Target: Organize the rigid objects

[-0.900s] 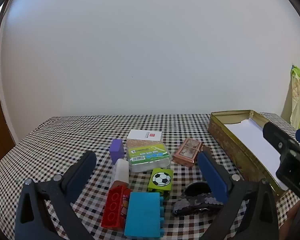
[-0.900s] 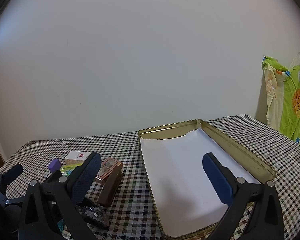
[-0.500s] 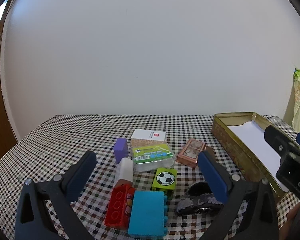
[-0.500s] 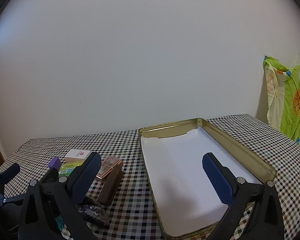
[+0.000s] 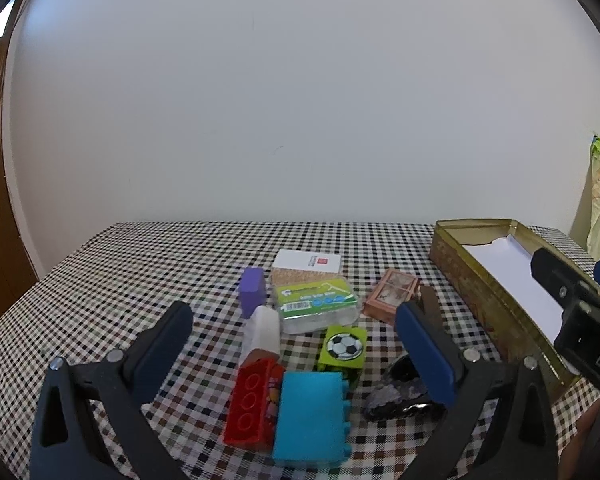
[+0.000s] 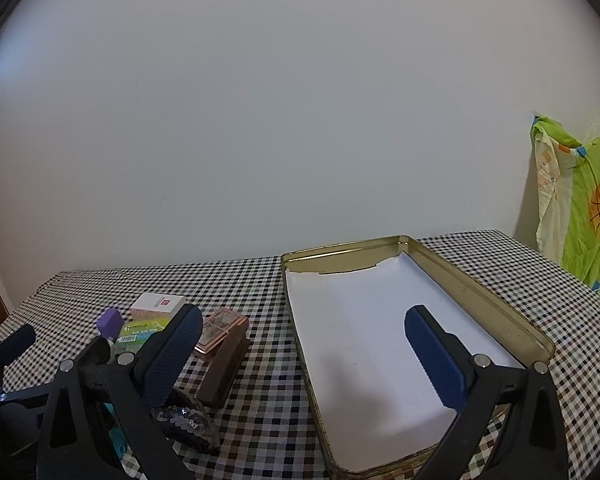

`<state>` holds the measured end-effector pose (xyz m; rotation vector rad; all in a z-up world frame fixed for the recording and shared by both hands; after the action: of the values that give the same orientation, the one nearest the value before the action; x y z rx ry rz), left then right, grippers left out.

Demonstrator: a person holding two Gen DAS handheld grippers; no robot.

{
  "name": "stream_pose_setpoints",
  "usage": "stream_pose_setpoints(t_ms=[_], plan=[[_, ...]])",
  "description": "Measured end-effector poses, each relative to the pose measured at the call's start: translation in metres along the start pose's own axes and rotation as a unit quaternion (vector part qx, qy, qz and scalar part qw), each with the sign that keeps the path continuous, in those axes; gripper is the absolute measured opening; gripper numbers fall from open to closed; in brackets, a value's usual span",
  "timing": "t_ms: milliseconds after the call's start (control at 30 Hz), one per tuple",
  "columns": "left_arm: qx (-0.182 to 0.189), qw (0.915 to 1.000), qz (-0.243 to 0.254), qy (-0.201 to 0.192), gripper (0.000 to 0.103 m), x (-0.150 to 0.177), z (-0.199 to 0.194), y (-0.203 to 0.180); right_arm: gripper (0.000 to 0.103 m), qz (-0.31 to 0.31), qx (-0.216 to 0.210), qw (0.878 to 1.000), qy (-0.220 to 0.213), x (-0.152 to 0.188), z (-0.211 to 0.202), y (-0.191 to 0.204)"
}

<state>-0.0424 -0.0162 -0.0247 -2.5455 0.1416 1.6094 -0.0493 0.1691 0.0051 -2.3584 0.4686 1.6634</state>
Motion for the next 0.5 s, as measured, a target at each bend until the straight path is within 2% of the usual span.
stream_pose_setpoints(t_ms=[300, 500], plan=[[-0.019, 0.9998, 0.0, 0.011, 0.102, 0.011, -0.019, 0.026, 0.102, -0.019, -0.02, 1.0, 0.0, 0.003, -0.005, 0.012], [-0.046, 0.9982, 0.0, 0.038, 0.102, 0.02, -0.025, 0.06, 0.102, -0.044, -0.066, 0.997, 0.005, 0.01, -0.015, 0.031]])
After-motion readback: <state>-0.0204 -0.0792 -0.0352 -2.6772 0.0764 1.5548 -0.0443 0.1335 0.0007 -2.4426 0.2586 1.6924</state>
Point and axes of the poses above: each gripper's, at about its wrist camera, not at the fingertips, and z roughly the way its jaws point, y to its left, x to its underside, the point moved 6 cm from there along z, roughly the way its jaws point, and after that the axes turned 11 degrees about x, right-handed, at the moved point
